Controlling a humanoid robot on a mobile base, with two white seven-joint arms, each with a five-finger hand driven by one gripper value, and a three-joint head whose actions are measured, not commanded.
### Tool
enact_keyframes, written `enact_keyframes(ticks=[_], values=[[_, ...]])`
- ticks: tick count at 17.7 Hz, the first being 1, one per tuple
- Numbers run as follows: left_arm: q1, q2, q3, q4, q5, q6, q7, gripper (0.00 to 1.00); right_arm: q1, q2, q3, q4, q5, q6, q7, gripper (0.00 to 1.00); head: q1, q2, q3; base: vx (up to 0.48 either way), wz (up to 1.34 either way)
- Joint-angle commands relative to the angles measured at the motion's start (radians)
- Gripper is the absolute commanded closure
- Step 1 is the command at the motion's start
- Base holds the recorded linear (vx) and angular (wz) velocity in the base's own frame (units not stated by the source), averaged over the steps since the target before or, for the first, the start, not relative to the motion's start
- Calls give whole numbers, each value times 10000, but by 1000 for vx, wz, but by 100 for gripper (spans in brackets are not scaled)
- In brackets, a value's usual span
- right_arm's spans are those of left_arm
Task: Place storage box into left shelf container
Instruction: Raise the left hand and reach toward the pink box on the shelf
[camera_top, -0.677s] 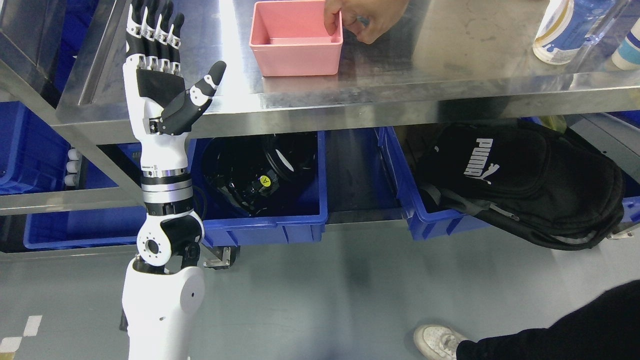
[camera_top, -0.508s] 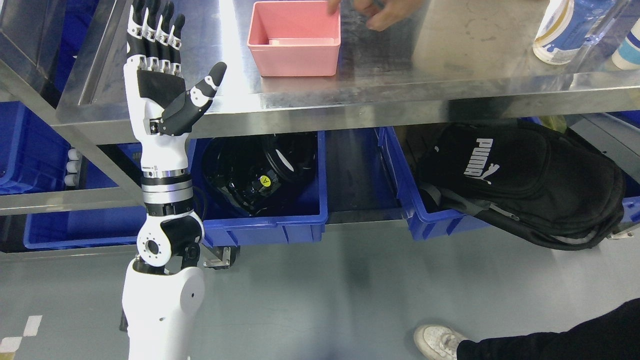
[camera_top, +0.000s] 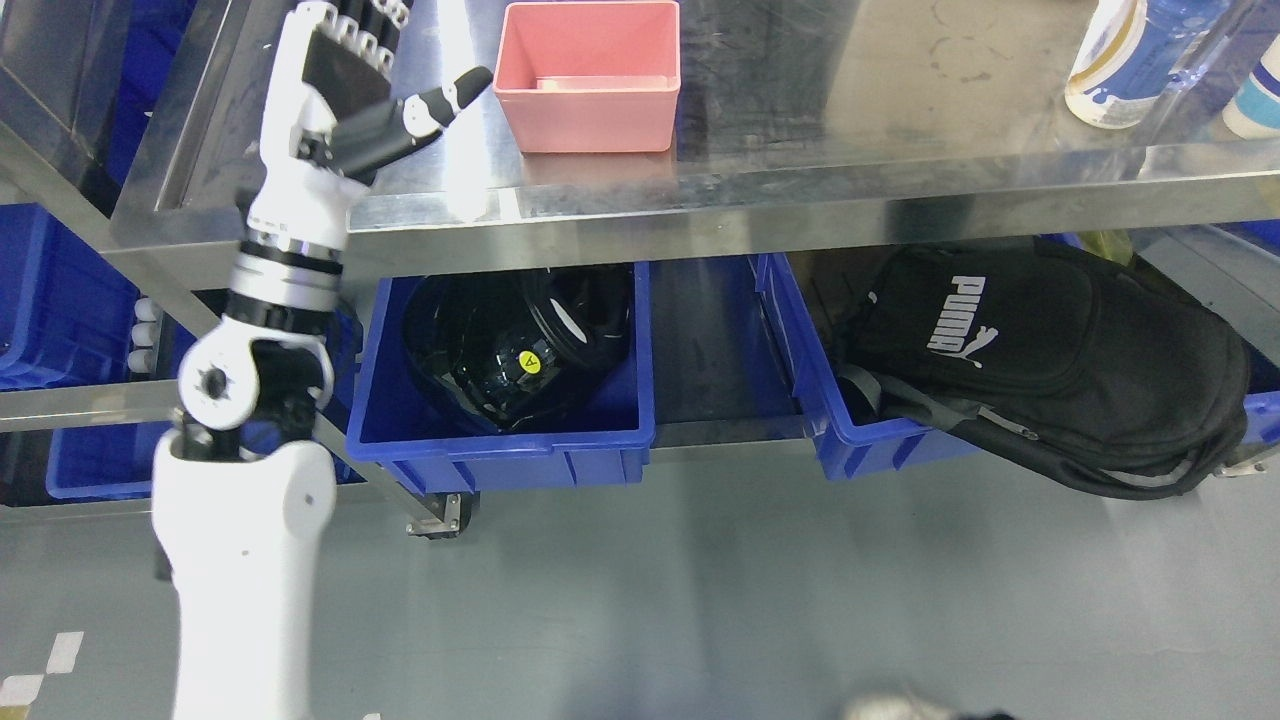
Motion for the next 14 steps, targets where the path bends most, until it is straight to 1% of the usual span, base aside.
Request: enact_keyframes(ticks=[1, 3, 4, 5, 7, 9, 10, 11, 12, 14], values=[[-2109, 4038, -1368, 1228, -940, 632, -2452, 0, -62, -175, -30, -175, -15, 8, 18, 0, 0, 0, 0, 0, 0], [-2568, 4056, -1723, 1366, -1570, 632, -3604, 0, -62, -175, -30, -175, -15, 8, 18, 0, 0, 0, 0, 0, 0], [-2966, 4132, -2210, 1427, -1967, 632, -3912, 1, -62, -175, -30, -175, -15, 8, 18, 0, 0, 0, 0, 0, 0], [-3486, 4224, -2823, 1671, -2381, 632, -4067, 1, -62, -175, -30, -175, -15, 8, 18, 0, 0, 0, 0, 0, 0], [-4499, 4179, -3608, 2741, -2890, 632, -4191, 1, -62, -175, -30, -175, -15, 8, 18, 0, 0, 0, 0, 0, 0], [-4977, 4056, -4160, 3252, -2922, 632, -4359, 2, -62, -175, -30, -175, -15, 8, 18, 0, 0, 1, 0, 0, 0], [-5557, 4102, -4938, 3466, -2968, 632, -4573, 2, -62, -175, -30, -175, -15, 8, 33, 0, 0, 1, 0, 0, 0], [-5699, 4041, -5295, 3635, -2999, 632, -4727, 2, -62, -175, -30, -175, -15, 8, 18, 0, 0, 1, 0, 0, 0], [-5776, 3919, -5587, 3849, -3196, 632, -4926, 2, -62, -175, -30, -175, -15, 8, 33, 0, 0, 1, 0, 0, 0], [-5960, 3217, -5758, 4370, -3839, 632, -5050, 2, -62, -175, -30, -175, -15, 8, 18, 0, 0, 1, 0, 0, 0]])
